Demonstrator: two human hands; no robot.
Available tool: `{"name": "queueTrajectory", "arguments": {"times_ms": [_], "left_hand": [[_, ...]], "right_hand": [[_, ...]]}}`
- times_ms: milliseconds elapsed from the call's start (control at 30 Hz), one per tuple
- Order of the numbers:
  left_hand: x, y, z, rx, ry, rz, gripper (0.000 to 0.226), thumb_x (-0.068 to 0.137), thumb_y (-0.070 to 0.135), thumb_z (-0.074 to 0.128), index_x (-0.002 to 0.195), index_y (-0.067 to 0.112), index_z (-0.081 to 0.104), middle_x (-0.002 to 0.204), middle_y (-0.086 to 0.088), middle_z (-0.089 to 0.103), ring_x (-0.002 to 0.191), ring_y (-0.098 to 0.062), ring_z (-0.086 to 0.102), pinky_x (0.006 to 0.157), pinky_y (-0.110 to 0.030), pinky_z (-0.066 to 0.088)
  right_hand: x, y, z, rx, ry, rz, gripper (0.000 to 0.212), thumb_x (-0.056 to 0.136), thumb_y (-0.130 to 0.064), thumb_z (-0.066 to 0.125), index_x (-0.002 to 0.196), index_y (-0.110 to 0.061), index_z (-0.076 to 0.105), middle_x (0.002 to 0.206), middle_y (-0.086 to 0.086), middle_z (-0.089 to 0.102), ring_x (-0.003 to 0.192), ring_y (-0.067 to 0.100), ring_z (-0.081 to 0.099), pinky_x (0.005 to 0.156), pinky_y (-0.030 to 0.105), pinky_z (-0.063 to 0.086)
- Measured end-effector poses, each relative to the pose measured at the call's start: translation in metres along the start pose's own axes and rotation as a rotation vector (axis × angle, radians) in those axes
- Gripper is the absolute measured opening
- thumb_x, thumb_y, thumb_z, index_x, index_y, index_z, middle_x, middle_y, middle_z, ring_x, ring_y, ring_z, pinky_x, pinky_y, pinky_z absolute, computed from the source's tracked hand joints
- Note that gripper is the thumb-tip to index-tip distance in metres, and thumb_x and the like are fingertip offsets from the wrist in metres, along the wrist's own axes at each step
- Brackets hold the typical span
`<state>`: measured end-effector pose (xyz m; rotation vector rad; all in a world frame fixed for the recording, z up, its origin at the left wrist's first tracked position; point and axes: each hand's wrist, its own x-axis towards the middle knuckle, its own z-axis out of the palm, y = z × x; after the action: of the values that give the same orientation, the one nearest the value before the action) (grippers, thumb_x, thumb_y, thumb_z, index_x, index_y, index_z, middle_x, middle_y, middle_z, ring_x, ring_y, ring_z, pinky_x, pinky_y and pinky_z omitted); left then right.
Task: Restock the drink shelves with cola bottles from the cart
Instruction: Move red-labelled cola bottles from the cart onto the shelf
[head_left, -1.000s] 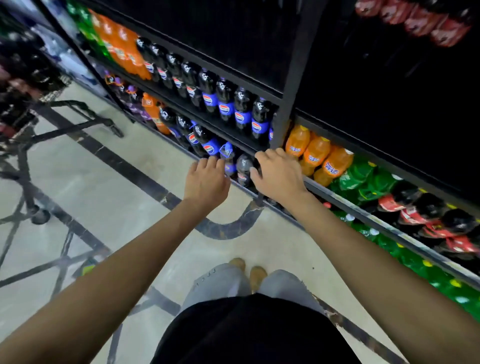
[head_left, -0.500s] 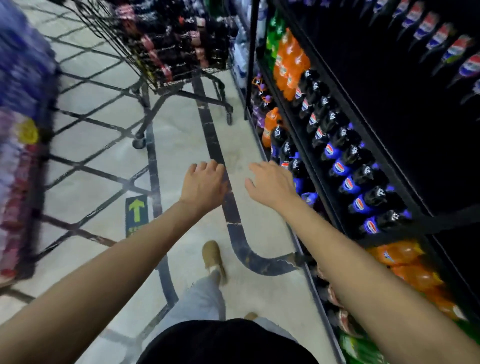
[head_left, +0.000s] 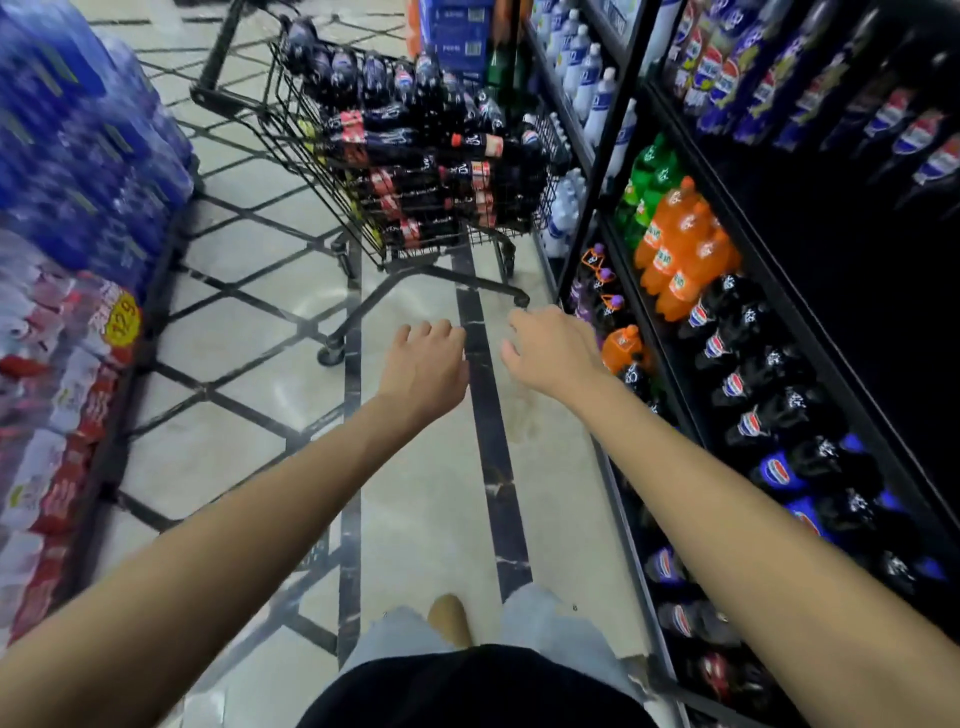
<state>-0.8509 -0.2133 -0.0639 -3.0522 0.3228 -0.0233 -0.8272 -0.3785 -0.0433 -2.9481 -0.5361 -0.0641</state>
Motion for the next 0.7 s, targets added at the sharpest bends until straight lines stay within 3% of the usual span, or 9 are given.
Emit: {"name": "queueTrajectory", "arguments": {"times_ms": [167, 300, 400, 533, 700], "left_hand": [[0.085, -0.031, -0.007, -0.003, 0.0, -0.003, 0.033, 0.096, 0.03, 0.043, 0.122, 0.011, 0.052, 0.121, -0.007, 0.056, 0.113, -0.029, 0.051, 0.096, -0.038, 0.034], [0.16, -0.05, -0.006, 0.019, 0.018, -0.035, 0.032, 0.096, 0.03, 0.044, 0.121, 0.012, 0.052, 0.12, -0.006, 0.056, 0.111, -0.027, 0.052, 0.097, -0.038, 0.035], [0.217, -0.063, -0.007, 0.014, 0.002, -0.1, 0.028, 0.096, 0.028, 0.043, 0.116, 0.011, 0.053, 0.118, -0.007, 0.057, 0.11, -0.028, 0.052, 0.095, -0.038, 0.036], [0.284, -0.078, -0.007, 0.006, -0.014, -0.173, 0.027, 0.095, 0.028, 0.04, 0.113, 0.012, 0.052, 0.114, -0.006, 0.057, 0.108, -0.028, 0.053, 0.092, -0.037, 0.036], [0.346, -0.102, -0.001, -0.034, -0.014, -0.278, 0.029, 0.093, 0.029, 0.041, 0.112, 0.011, 0.054, 0.114, -0.009, 0.058, 0.107, -0.029, 0.054, 0.092, -0.04, 0.037]], "right_hand": [[0.094, 0.017, -0.005, -0.017, 0.042, -0.023, 0.029, 0.093, -0.031, 0.044, 0.107, -0.011, 0.058, 0.101, 0.007, 0.065, 0.101, 0.03, 0.059, 0.066, 0.032, 0.033], [0.175, 0.039, -0.003, 0.005, 0.03, -0.082, 0.017, 0.093, -0.029, 0.044, 0.085, -0.014, 0.046, 0.082, 0.001, 0.051, 0.092, 0.029, 0.058, 0.061, 0.031, 0.03], [0.239, 0.059, -0.003, -0.011, 0.036, -0.137, 0.021, 0.094, -0.03, 0.044, 0.093, -0.013, 0.055, 0.092, 0.004, 0.062, 0.095, 0.027, 0.058, 0.062, 0.031, 0.031], [0.318, 0.082, -0.006, -0.001, -0.001, -0.23, 0.018, 0.094, -0.03, 0.043, 0.09, -0.014, 0.052, 0.093, 0.005, 0.063, 0.094, 0.027, 0.057, 0.062, 0.031, 0.033], [0.401, 0.094, -0.002, -0.033, -0.019, -0.336, 0.026, 0.095, -0.03, 0.043, 0.104, -0.011, 0.058, 0.101, 0.007, 0.065, 0.1, 0.029, 0.059, 0.065, 0.033, 0.038]]}}
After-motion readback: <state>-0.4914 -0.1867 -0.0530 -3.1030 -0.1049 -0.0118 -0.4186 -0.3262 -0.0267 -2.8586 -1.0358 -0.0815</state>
